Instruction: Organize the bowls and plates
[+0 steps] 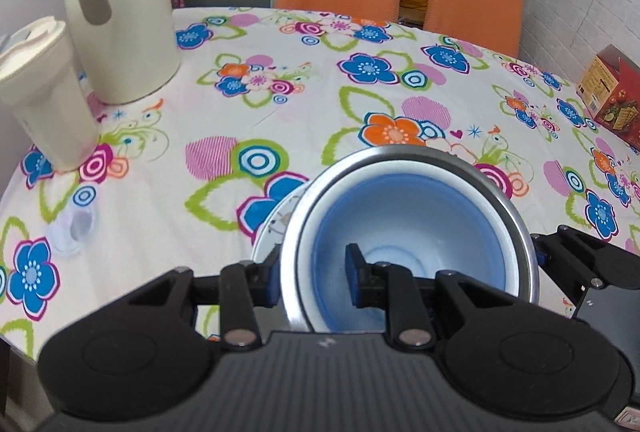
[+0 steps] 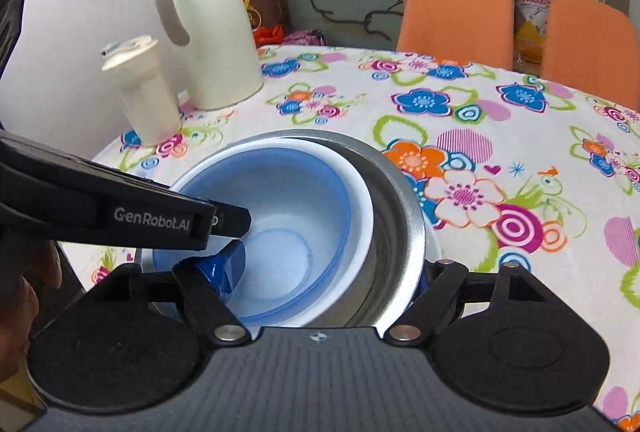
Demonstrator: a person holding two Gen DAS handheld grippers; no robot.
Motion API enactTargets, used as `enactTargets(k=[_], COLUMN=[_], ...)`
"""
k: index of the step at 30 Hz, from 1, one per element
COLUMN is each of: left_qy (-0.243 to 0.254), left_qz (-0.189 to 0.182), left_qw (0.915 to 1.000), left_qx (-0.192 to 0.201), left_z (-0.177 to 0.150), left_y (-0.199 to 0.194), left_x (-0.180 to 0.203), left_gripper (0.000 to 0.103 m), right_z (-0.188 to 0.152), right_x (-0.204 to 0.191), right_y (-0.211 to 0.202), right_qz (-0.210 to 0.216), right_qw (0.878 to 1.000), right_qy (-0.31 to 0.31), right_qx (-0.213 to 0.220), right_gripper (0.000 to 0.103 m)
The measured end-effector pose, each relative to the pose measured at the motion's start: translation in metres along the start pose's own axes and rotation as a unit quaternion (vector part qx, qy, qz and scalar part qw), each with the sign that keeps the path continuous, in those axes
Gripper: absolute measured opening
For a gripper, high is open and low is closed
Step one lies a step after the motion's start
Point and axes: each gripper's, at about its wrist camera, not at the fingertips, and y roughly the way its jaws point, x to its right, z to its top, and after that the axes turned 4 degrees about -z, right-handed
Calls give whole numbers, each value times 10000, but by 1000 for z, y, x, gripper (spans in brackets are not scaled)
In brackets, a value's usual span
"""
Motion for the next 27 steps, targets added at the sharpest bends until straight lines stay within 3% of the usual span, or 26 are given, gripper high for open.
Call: enactTargets(k=[7,8,10,11,12,16,22,27], left_qy=[-109,-115,-135,-111,-108,-8,-232,-72], left_qz=[-155,-169,-208,-318,-350,91,132,54], left_qw=[9998,9998,9996,9992,9990,9980,9952,9935], left_qx=[-4,16,120,197,253,631,944,1134], left_z=[-10,-9,-10,-10,-10,-7,-7,-27], left_y=[12,12,11,8,6,-7,-27,-48], left_x=[-10,-10,-10,-9,-8,-3,-7,12], left_gripper=[23,27,49,72,74,75,75,77], right_z=[-7,-7,-7,-7,-6,-1,-3,-18], right_x=[-5,-5,-4,-4,-2,5,31,59], right_y=[9,9,10,9,7,-6,-33,-53], right_qz=[-62,-62,-33,-15,-9,-151,-384,-803], right_qw=[9999,9999,9999,10000,10000,9995,9946,9872], right_qy=[-1,8,-17,-24,34,148,604,1001], right_qx=[-115,-106,-107,-88,-56,248,752,950], right_gripper=[67,67,66,66,66,66,66,66])
